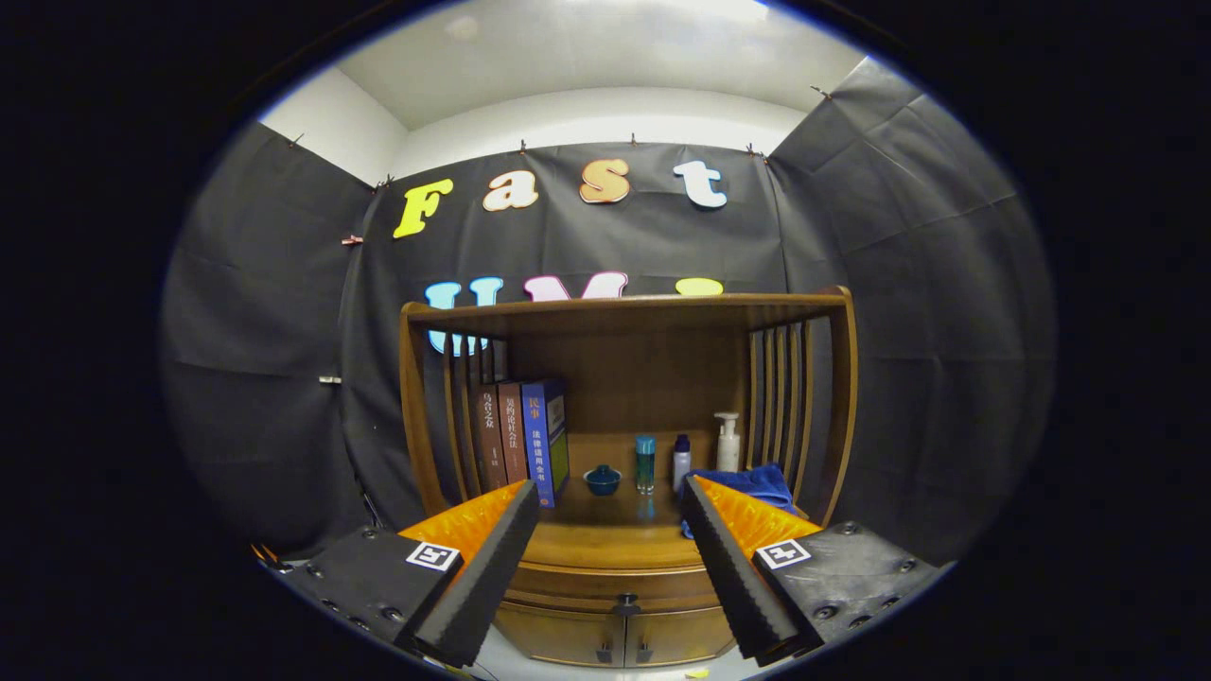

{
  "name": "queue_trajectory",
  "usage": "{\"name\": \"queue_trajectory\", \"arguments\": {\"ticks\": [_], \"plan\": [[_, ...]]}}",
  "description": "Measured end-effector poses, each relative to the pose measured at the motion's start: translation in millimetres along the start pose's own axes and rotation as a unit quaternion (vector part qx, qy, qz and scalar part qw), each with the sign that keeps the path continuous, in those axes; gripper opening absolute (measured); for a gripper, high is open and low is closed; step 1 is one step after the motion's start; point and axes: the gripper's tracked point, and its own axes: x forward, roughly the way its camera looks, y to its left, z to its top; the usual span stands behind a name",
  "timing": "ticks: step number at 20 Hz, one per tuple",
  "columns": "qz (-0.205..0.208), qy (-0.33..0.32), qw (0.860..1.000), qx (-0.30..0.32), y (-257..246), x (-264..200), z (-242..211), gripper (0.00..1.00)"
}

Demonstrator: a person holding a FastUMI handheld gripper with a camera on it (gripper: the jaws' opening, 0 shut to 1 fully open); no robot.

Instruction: Pull open the drawer, take out the items inside it, and place them on the countertop above the cabinet.

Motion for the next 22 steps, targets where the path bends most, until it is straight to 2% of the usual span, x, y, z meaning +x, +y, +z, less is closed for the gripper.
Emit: {"name": "queue_trajectory", "arguments": {"ticks": [9,22], "plan": [[-0.01,0.059,0.998,0.009,-4.4,35.4,-68.1,0.98],[-0.029,0.178,0.983,0.026,-18.2,78.9,-224.0,0.99]]}}
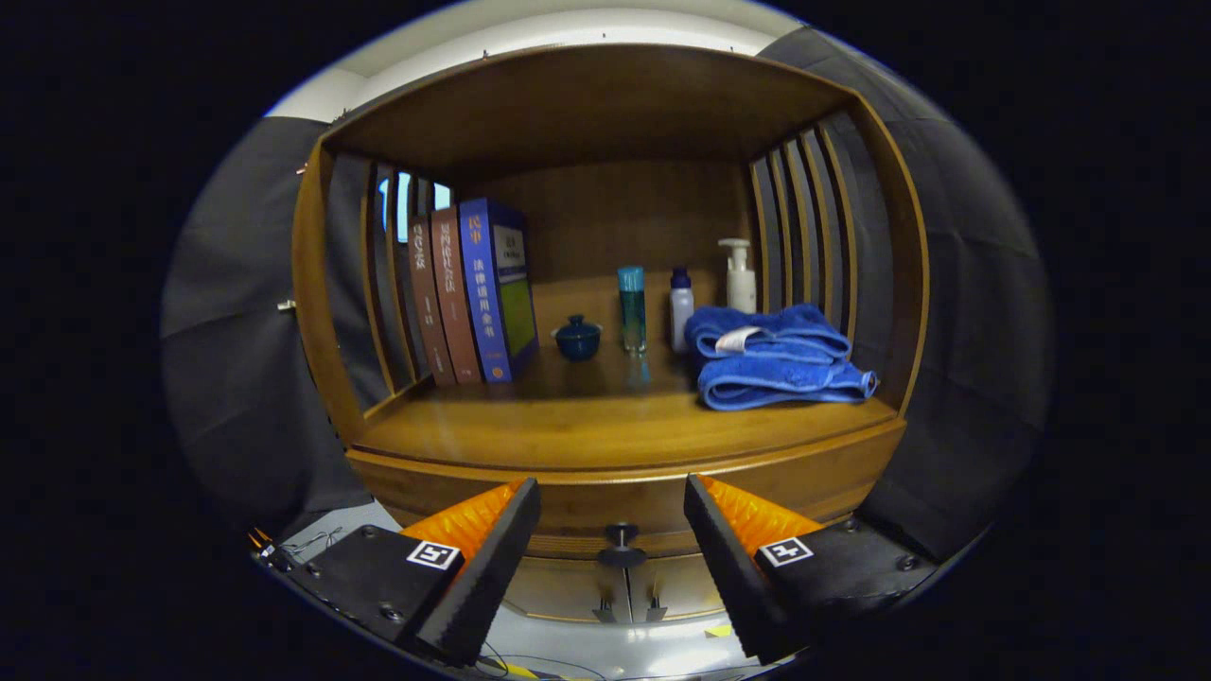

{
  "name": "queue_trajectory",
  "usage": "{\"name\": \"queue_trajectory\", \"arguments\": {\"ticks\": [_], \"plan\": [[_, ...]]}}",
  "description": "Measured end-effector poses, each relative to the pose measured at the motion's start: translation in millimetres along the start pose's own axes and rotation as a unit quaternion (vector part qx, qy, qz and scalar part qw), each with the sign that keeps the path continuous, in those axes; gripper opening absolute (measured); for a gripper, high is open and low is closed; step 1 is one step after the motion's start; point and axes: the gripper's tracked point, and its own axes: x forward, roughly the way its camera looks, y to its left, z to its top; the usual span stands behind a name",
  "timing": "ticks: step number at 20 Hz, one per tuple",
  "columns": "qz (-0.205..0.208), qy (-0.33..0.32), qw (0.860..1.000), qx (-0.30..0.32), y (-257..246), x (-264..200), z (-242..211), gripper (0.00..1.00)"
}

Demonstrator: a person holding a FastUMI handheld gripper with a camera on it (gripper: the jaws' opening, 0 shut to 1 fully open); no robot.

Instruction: Pull open the drawer, take out the items inside it, and place them on the countertop above the cabinet.

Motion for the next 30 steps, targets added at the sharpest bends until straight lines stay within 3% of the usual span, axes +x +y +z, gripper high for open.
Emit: {"name": "queue_trajectory", "arguments": {"ticks": [11,15,19,30], "plan": [[-0.022,0.081,0.996,0.013,-14.5,48.7,-76.4,0.95],[-0.013,0.086,0.996,0.016,-9.2,50.8,-80.4,0.63],[-0.015,0.091,0.996,0.006,-9.5,52.1,-83.5,0.43],[-0.023,0.11,0.994,0.002,-11.2,39.1,-87.2,0.43]]}}
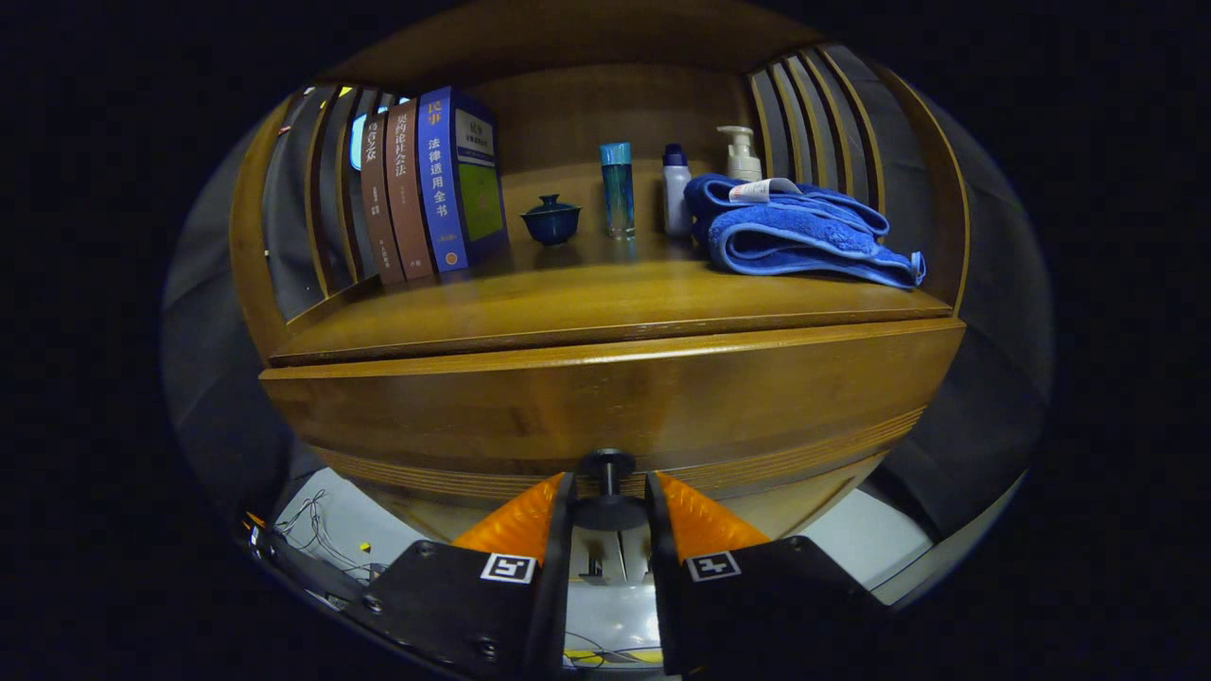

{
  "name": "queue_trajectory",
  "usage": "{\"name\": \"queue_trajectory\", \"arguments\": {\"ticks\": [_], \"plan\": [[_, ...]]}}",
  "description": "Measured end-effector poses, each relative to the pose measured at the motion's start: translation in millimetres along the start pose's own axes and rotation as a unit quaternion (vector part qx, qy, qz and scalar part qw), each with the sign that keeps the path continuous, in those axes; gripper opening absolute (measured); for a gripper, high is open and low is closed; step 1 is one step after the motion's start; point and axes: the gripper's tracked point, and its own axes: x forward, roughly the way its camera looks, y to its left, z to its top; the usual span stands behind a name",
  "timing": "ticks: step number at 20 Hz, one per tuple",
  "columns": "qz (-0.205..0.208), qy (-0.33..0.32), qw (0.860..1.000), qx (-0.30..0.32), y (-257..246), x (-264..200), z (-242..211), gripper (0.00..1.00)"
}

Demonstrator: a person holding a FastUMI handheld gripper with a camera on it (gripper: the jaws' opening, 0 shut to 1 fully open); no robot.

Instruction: Pull open the drawer, take out the items inside it, and place them on the countertop above the cabinet.

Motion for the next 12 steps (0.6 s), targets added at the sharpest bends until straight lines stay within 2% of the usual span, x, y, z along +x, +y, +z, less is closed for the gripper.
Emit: {"name": "queue_trajectory", "arguments": {"ticks": [5,6,12], "plan": [[-0.003,0.003,1.0,-0.008,-2.2,-16.3,-8.6,0.43],[-0.002,0.004,1.0,-0.011,-2.6,-20.6,-10.2,0.32],[-0.001,0.019,1.0,-0.019,-3.1,-38.5,-20.5,0.32]]}}
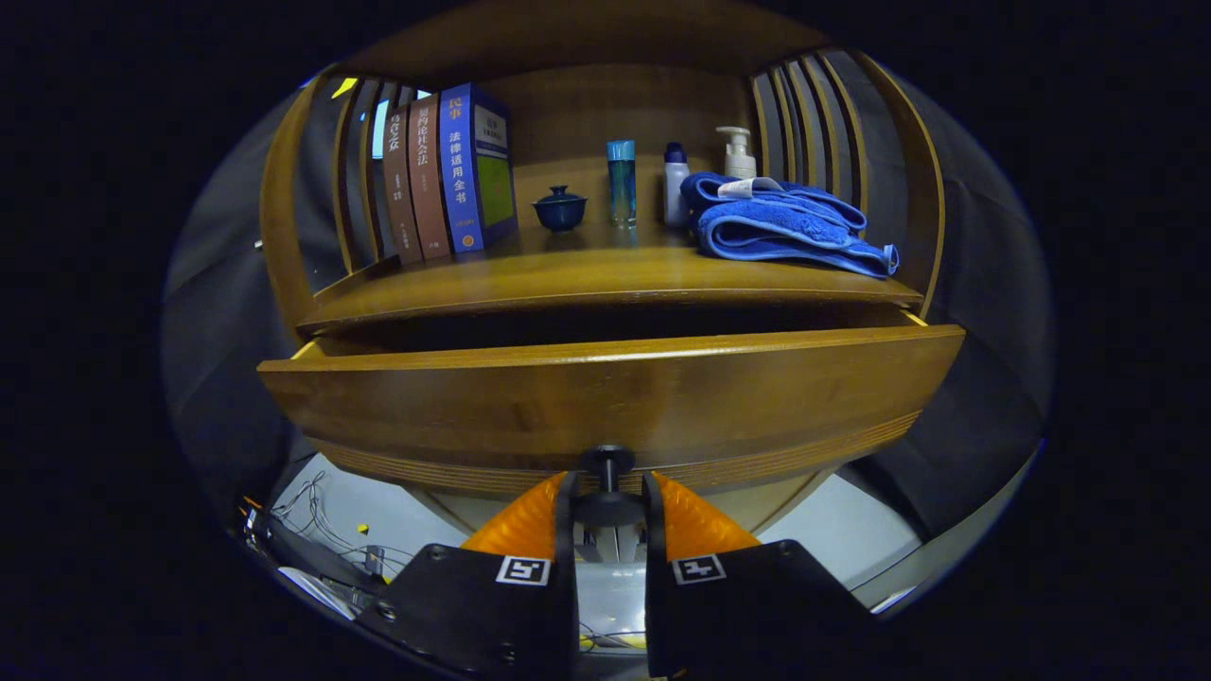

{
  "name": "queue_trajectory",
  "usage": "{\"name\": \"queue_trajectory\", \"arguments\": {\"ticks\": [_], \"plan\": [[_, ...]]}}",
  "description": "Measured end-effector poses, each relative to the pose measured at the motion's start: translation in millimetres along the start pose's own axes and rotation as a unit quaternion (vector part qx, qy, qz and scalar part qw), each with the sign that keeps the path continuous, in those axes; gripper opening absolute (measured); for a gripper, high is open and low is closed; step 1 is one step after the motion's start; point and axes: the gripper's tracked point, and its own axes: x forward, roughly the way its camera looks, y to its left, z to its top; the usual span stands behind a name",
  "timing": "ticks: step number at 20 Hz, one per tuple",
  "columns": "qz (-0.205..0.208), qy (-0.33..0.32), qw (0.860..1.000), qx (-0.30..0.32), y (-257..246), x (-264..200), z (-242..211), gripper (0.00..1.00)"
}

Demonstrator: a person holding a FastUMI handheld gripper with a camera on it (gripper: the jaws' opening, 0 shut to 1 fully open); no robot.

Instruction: Pull open the drawer, take out the items inside it, and place them on the countertop above the cabinet.

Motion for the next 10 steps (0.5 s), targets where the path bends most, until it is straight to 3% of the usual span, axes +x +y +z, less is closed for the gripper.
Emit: {"name": "queue_trajectory", "arguments": {"ticks": [10], "plan": [[-0.002,0.032,0.999,0.015,-4.3,-67.3,-45.1,0.32]]}}
